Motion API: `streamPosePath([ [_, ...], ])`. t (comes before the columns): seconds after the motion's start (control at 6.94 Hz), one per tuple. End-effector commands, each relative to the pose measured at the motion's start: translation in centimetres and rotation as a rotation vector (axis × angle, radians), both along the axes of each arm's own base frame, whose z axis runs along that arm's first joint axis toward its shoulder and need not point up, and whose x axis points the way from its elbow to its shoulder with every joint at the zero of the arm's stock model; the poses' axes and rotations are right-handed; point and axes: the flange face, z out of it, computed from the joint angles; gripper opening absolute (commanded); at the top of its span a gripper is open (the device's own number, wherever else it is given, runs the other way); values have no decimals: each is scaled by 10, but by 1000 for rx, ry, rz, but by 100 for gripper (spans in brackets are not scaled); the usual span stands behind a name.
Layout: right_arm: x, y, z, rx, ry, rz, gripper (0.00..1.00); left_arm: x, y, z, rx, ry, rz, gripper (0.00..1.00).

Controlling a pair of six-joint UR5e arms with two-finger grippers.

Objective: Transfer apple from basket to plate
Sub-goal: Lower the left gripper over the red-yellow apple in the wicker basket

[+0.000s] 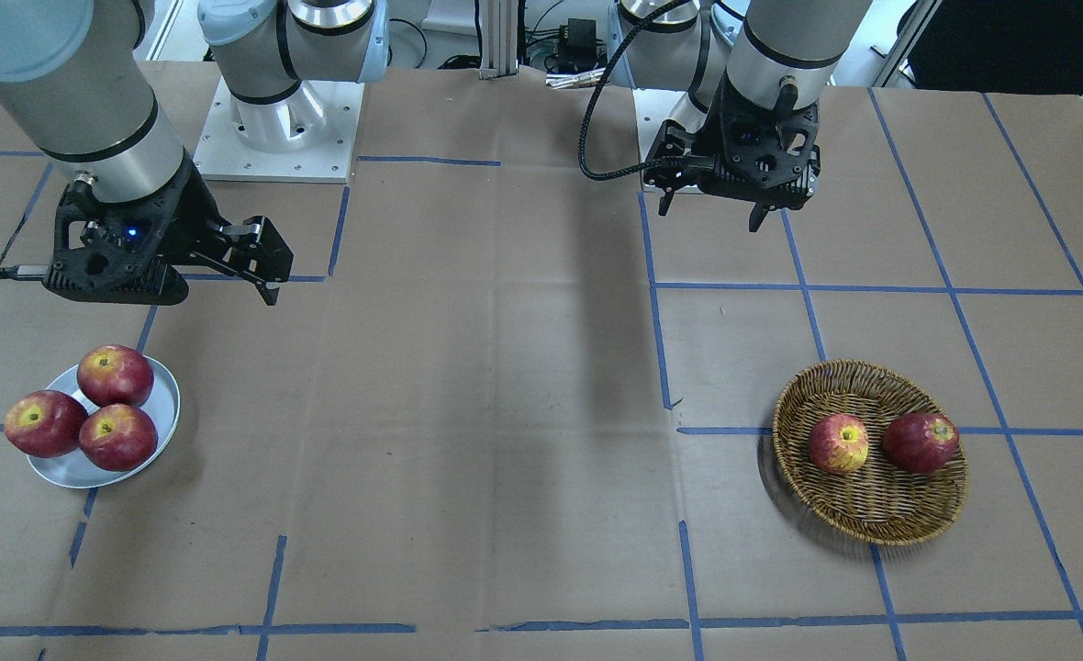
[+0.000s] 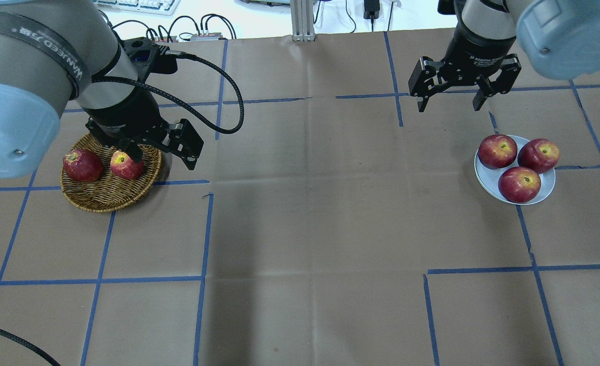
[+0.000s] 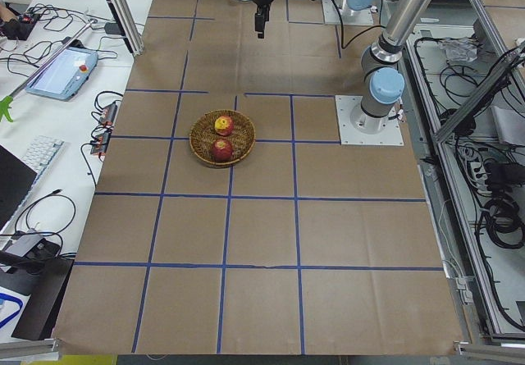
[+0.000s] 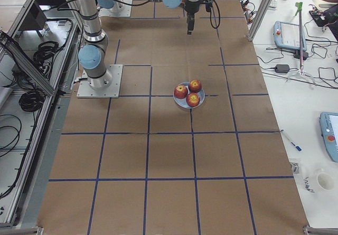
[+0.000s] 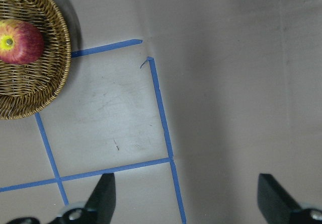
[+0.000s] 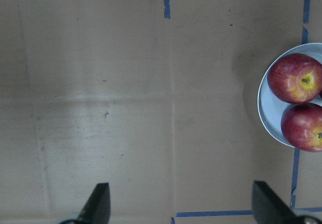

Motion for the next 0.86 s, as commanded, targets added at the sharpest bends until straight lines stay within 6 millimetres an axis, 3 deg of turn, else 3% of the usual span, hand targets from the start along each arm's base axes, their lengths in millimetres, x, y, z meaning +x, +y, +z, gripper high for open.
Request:
streamPosePath([
  [0.0, 0, 0, 0, 0, 0, 0, 100, 1, 1, 2, -2, -11, -2, 99],
  [0.72, 0, 0, -1, 2, 0, 0, 100, 1, 7, 0, 15, -18, -2, 99],
])
